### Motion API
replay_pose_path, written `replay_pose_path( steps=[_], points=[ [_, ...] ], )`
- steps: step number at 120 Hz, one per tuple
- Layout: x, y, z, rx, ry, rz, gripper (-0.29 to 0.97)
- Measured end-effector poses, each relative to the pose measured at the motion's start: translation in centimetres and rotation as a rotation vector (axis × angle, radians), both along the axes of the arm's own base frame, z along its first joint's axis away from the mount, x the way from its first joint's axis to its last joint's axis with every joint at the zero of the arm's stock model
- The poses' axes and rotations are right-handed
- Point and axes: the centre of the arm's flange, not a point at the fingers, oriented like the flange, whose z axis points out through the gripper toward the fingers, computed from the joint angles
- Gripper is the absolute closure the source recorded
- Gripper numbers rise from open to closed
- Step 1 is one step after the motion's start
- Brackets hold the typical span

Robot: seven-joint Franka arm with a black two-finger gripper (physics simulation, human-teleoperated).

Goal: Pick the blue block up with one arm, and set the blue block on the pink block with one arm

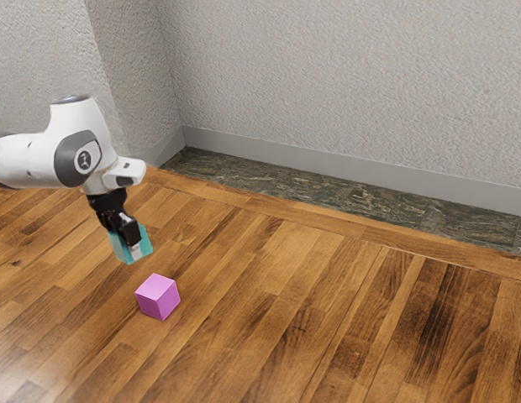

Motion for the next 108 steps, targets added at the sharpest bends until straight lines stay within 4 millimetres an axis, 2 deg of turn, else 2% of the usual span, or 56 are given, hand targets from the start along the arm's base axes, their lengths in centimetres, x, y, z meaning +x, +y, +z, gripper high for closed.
replay_pose_path(
  steps=[11, 20, 25, 32, 42, 51, 57, 73, 84, 96, 108],
  points=[
    [-1.6, 0.9, -0.5, 0.003, 0.000, 0.063, 0.35],
    [-1.8, 1.4, -1.8, 0.004, 0.007, 0.099, 0.35],
    [-1.6, 1.0, -2.6, 0.004, 0.010, 0.105, 0.35],
    [-0.7, -1.5, -3.6, 0.007, 0.008, 0.073, 0.35],
    [0.4, -6.3, -3.3, 0.014, -0.018, 0.001, 0.36],
    [0.8, -8.4, -3.0, 0.017, -0.034, -0.020, 0.35],
    [0.8, -8.4, -3.0, 0.018, -0.040, -0.009, 0.35],
    [1.2, -6.8, -3.3, 0.023, -0.050, 0.044, 0.35],
    [1.1, -6.7, -3.7, 0.025, -0.050, 0.059, 0.35],
    [-0.3, -7.0, -2.6, 0.029, -0.060, 0.066, 0.35],
    [-1.5, -7.3, -2.9, 0.031, -0.040, 0.071, 0.35]
  ],
)
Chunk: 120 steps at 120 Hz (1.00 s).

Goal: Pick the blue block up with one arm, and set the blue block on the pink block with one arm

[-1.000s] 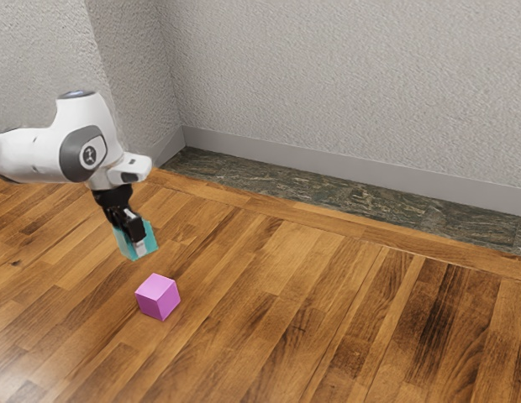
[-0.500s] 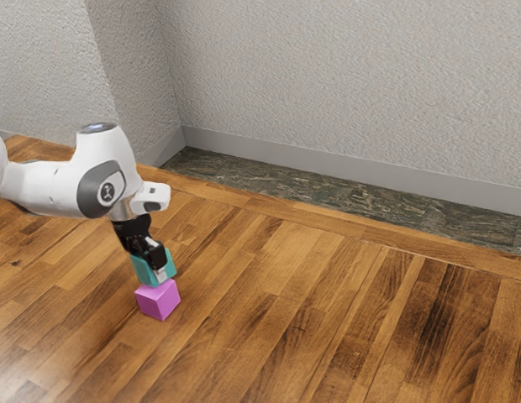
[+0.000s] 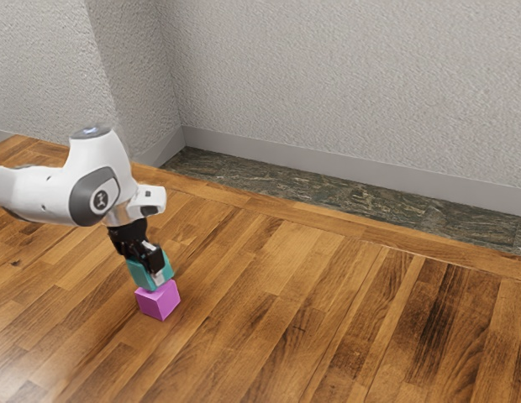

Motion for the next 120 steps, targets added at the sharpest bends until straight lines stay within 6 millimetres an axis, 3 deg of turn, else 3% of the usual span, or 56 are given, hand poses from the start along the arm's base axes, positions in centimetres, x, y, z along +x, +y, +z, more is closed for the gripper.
replay_pose_path(
  steps=[9, 16, 33, 50, 58, 72, 81, 87, 94, 105, 120],
  points=[
    [-0.3, -0.1, -0.4, 0.001, 0.013, 0.002, 0.35],
    [-0.3, -0.2, -0.6, -0.001, 0.021, 0.002, 0.24],
    [-0.4, -0.3, -0.8, -0.008, 0.029, 0.000, 0.15],
    [-0.6, -0.4, 0.6, -0.008, 0.020, -0.005, 0.08],
    [-1.0, -0.4, 3.2, -0.005, -0.008, -0.007, 0.06],
    [-1.9, -0.5, 11.7, 0.007, -0.100, -0.014, 0.03],
    [1.6, -0.1, 20.5, 0.020, -0.189, -0.028, 0.02],
    [4.2, 0.9, 24.2, 0.026, -0.205, -0.024, 0.02],
    [5.2, 3.3, 25.8, 0.030, -0.184, 0.014, 0.01],
    [4.6, 6.7, 25.7, 0.036, -0.123, 0.073, 0.01],
    [3.9, 7.9, 25.5, 0.034, -0.068, 0.099, 0.00]
  ],
)
